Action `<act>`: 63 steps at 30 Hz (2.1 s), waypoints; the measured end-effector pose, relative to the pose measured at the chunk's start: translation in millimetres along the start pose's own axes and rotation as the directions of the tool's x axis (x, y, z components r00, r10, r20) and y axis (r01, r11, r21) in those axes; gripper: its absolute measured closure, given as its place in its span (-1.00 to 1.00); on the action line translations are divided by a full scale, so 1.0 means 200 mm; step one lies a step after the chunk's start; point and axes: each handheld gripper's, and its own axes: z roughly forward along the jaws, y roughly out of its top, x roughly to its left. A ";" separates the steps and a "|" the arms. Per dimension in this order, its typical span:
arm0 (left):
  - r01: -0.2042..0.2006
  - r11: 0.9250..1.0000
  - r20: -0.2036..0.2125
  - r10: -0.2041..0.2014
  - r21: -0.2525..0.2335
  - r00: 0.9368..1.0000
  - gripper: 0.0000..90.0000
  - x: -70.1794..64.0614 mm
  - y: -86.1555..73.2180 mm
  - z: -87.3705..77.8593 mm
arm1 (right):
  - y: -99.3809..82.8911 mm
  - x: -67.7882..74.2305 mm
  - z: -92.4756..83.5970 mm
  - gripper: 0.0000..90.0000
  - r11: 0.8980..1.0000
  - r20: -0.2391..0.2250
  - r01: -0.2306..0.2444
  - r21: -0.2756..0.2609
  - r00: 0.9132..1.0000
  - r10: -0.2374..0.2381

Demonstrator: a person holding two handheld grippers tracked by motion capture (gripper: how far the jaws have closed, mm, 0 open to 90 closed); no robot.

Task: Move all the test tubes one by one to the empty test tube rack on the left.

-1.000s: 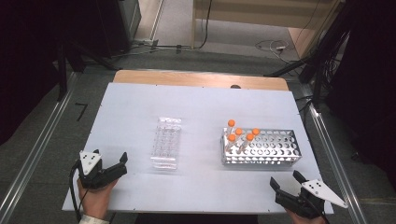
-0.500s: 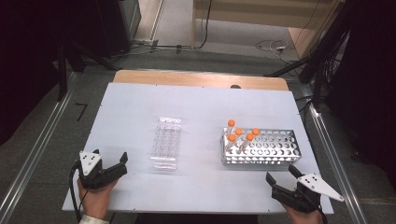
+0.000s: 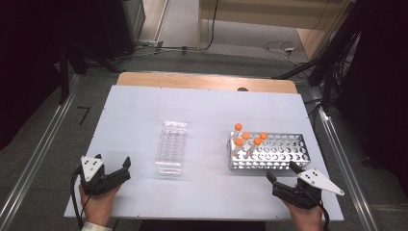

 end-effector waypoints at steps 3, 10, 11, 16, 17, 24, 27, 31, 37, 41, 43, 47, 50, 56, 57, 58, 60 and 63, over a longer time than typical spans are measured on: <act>0.001 1.000 0.000 -0.001 -0.001 1.000 -0.86 0.00 0.00 0.00 | 0.02 0.01 0.02 -0.63 1.000 -0.007 0.008 -0.001 1.000 -0.008; 0.001 1.000 -0.003 -0.001 -0.001 1.000 -0.86 0.00 0.00 0.00 | 0.05 0.05 0.08 -0.40 1.000 -0.023 0.026 -0.001 0.999 -0.026; 0.000 1.000 -0.003 0.000 0.000 1.000 -0.86 0.00 0.00 0.00 | 0.06 0.05 0.09 -0.35 1.000 -0.023 0.030 -0.002 0.999 -0.030; -0.002 1.000 -0.004 0.002 0.002 1.000 -0.86 0.00 0.00 0.00 | 0.08 0.08 0.15 -0.24 0.999 -0.035 0.038 0.010 0.999 -0.038; -0.001 1.000 -0.005 0.001 0.001 1.000 -0.86 0.00 0.00 0.00 | 0.08 0.09 0.16 -0.21 0.999 -0.037 0.037 0.008 0.999 -0.036; 0.002 1.000 -0.012 -0.002 -0.008 1.000 -0.85 0.01 0.00 -0.01 | 0.12 0.11 0.24 0.10 0.999 -0.049 0.043 0.000 0.998 -0.043; 0.003 1.000 -0.013 -0.003 -0.010 1.000 -0.85 0.01 0.00 -0.01 | 0.13 0.12 0.27 0.24 0.999 -0.049 0.044 0.005 0.998 -0.044; 0.008 1.000 -0.014 -0.008 -0.015 1.000 -0.85 0.01 0.00 -0.01 | 0.14 0.12 0.31 0.36 0.999 -0.046 0.038 0.010 0.998 -0.037; 0.007 1.000 -0.013 -0.007 -0.015 1.000 -0.85 0.01 0.00 -0.01 | 0.15 0.13 0.35 0.44 0.999 -0.050 0.035 0.019 0.998 -0.034; 0.006 1.000 -0.013 -0.006 -0.013 1.000 -0.85 0.01 0.00 -0.02 | 0.14 0.14 0.37 0.48 0.999 -0.048 0.033 0.028 0.998 -0.032; 0.006 1.000 -0.013 -0.006 -0.013 1.000 -0.85 0.01 0.00 -0.02 | 0.15 0.14 0.38 0.51 0.999 -0.046 0.030 0.027 0.999 -0.028; 0.006 1.000 -0.012 -0.006 -0.015 1.000 -0.85 0.01 0.00 -0.02 | 0.15 0.14 0.39 0.57 0.999 -0.041 0.031 0.028 0.999 -0.029; 0.006 1.000 -0.013 -0.006 -0.013 1.000 -0.85 0.01 0.00 -0.02 | 0.15 0.14 0.39 0.58 0.999 -0.037 0.035 0.028 0.999 -0.034; 0.004 1.000 -0.012 -0.005 -0.013 1.000 -0.85 0.01 0.00 -0.02 | 0.17 0.14 0.36 0.58 0.999 -0.036 0.032 0.001 0.999 -0.032; 0.002 1.000 -0.014 -0.002 -0.012 1.000 -0.85 0.01 0.00 -0.02 | 0.18 0.14 0.35 0.58 0.999 -0.036 0.034 -0.004 0.999 -0.034; -0.002 1.000 -0.013 0.002 -0.011 1.000 -0.85 0.01 0.00 -0.02 | 0.18 0.14 0.35 0.58 0.999 -0.037 0.032 -0.010 0.999 -0.033; -0.003 1.000 -0.015 0.003 -0.009 1.000 -0.85 0.01 0.00 -0.02 | 0.19 0.14 0.33 0.58 0.999 -0.035 0.034 -0.025 0.999 -0.035; -0.005 1.000 -0.013 0.005 -0.007 1.000 -0.85 0.01 0.00 -0.02 | 0.22 0.15 0.30 0.58 0.998 -0.032 0.040 -0.049 0.999 -0.041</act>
